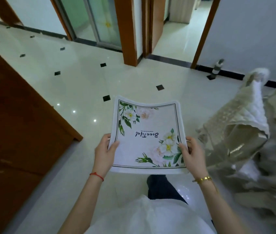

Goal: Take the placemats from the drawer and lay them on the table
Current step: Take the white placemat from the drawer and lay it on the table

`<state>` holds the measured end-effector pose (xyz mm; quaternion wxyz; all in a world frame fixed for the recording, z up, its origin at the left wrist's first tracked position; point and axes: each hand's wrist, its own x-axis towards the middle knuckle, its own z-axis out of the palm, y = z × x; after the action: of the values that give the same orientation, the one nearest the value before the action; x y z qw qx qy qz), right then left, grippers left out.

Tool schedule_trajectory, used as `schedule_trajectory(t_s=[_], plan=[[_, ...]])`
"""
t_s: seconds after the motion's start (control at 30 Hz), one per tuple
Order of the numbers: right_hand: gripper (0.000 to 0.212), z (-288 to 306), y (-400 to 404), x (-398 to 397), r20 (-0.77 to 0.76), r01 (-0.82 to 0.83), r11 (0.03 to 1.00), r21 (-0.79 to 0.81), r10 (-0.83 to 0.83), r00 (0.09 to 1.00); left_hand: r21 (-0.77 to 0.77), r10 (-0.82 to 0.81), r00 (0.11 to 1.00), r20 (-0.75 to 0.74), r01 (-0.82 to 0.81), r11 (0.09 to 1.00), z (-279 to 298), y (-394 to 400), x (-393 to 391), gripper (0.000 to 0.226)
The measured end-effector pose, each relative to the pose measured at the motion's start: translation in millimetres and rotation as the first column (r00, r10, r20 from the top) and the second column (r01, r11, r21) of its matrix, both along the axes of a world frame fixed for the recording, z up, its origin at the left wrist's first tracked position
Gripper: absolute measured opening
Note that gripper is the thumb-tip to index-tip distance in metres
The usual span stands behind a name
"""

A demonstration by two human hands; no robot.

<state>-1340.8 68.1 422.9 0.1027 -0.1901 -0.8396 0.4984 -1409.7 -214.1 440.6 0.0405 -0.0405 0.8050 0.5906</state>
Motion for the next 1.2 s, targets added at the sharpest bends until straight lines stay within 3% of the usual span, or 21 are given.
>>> schedule_trajectory(t_s=[0.17,0.4,0.73,0.97,1.2], plan=[[0.015,-17,66,-92,0.041,0.118,0.993,-0.017,-0.118,0.992,-0.017,-0.109,0.994,-0.001,0.108,0.994,-7,76,-123,0.018],[0.016,11,175,-241,0.006,0.257,0.966,0.018,-0.257,0.966,-0.030,-0.221,0.974,-0.043,0.220,0.975,18,200,-307,0.018],[0.017,7,289,-395,0.003,0.371,0.929,0.007,-0.371,0.929,0.000,-0.329,0.944,-0.023,0.329,0.944,8,336,-488,0.020],[0.019,-9,401,-517,0.018,0.520,0.854,0.025,-0.521,0.854,-0.031,-0.492,0.870,-0.036,0.491,0.871,4,475,-647,0.018],[0.018,17,520,-601,-0.031,0.716,0.698,-0.006,-0.716,0.698,-0.074,-0.676,0.730,-0.095,0.672,0.737,33,648,-772,0.017]])
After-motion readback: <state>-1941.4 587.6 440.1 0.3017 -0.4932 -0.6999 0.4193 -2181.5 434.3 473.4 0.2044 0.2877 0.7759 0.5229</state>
